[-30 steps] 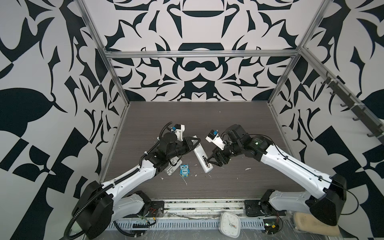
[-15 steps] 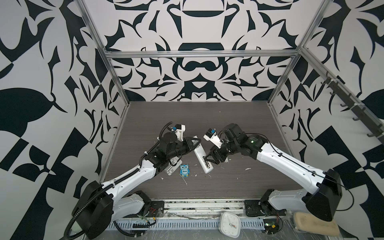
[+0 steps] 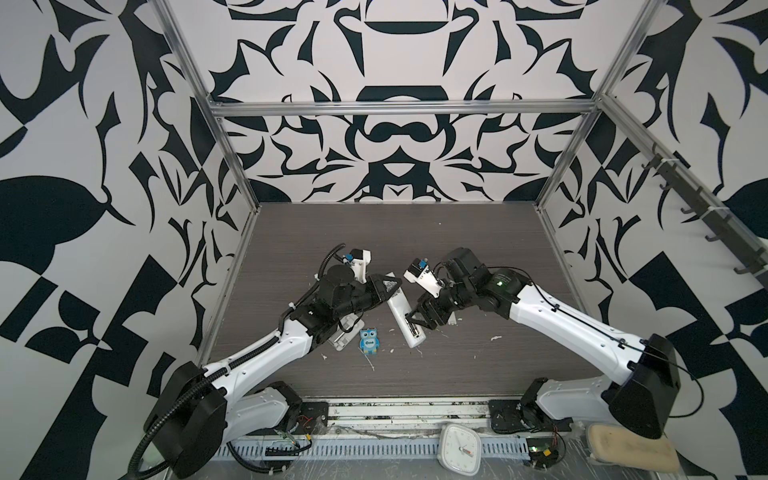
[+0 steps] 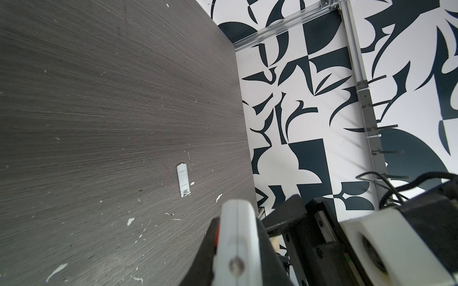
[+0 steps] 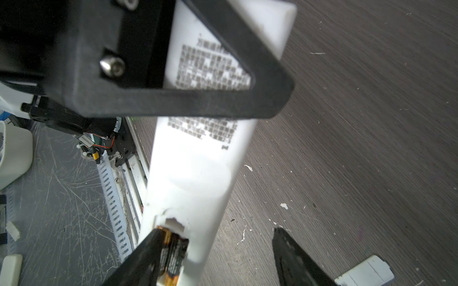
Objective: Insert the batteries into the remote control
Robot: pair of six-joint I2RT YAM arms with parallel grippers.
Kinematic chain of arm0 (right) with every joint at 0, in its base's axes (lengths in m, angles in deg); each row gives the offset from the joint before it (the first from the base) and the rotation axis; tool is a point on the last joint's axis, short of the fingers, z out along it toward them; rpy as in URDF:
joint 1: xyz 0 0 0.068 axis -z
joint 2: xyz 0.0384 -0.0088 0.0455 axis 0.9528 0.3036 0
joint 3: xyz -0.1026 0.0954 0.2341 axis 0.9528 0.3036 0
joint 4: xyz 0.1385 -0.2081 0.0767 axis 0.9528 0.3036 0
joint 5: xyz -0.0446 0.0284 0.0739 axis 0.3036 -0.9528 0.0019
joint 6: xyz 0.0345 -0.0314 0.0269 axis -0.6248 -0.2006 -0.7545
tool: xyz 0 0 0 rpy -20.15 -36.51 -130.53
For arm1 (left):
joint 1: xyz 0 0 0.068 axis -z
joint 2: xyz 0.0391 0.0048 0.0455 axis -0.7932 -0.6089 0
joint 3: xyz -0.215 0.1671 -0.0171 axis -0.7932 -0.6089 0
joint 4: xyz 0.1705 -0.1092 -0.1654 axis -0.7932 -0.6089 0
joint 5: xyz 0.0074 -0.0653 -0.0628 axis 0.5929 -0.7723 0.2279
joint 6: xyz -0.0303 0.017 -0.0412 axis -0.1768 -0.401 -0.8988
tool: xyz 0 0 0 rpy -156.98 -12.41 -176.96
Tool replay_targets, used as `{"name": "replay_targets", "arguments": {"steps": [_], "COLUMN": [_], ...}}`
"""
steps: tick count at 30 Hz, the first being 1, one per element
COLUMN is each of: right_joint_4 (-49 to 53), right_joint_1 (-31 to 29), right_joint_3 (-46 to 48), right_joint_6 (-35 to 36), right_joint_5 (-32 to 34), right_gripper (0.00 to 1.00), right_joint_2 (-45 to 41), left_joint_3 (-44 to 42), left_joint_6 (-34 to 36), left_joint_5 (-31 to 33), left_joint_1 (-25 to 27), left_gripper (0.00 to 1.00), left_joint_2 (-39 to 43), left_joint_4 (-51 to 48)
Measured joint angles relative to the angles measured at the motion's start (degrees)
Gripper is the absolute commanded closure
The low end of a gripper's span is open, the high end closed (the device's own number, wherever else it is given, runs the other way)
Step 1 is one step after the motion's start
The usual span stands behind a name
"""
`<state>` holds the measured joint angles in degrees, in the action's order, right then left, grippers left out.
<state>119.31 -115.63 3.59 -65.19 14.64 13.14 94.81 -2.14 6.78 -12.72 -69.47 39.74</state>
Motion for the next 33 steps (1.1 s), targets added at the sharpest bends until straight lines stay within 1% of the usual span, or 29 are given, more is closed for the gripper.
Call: {"name": "replay_targets", "arguments": {"steps": [11, 17, 20, 25, 28, 30, 33], "right_joint_4": [-0.74, 3.65, 5.38, 8.74, 10.36, 11.52, 13.09], "right_joint_1": [-0.72, -0.70, 0.13, 5.22, 10.32, 14.08, 17.59], "right_joint_3": [0.83, -2.05, -3.98, -4.20, -3.34, -2.34, -1.49], "right_joint_6": [0.00, -0.48, -1.07, -2.62, -3.39, -3.50, -3.23], "right_joint_5": [1.81, 5.42, 6.71, 8.70, 10.45, 11.52, 13.62], "right_gripper": [0.25, 0.13, 0.10, 0.09, 0.09, 0.10, 0.11], "right_joint_2": [0.04, 0.09, -0.55, -2.60, -2.19, -0.94, 2.95], "left_joint_3": [-0.02, -0.31, -0.92, -3.21, -3.93, -3.96, -3.96], "left_joint_6": [0.74, 0.72, 0.70, 0.70, 0.70, 0.70, 0.70], "left_joint_5": [0.61, 3.06, 4.50, 7.21, 8.15, 8.59, 9.09], "left_joint_1": [0.00, 0.00, 0.00, 0.00, 0.00, 0.00, 0.00], "left_gripper": [1.00, 1.00, 1.00, 1.00, 1.00, 1.00, 1.00], "left_joint_2": [0.02, 1.77, 3.02, 4.90, 5.38, 5.38, 5.40], "left_joint_4": [-1.49, -2.82, -3.43, -4.46, -5.77, -6.62, -6.78]}}
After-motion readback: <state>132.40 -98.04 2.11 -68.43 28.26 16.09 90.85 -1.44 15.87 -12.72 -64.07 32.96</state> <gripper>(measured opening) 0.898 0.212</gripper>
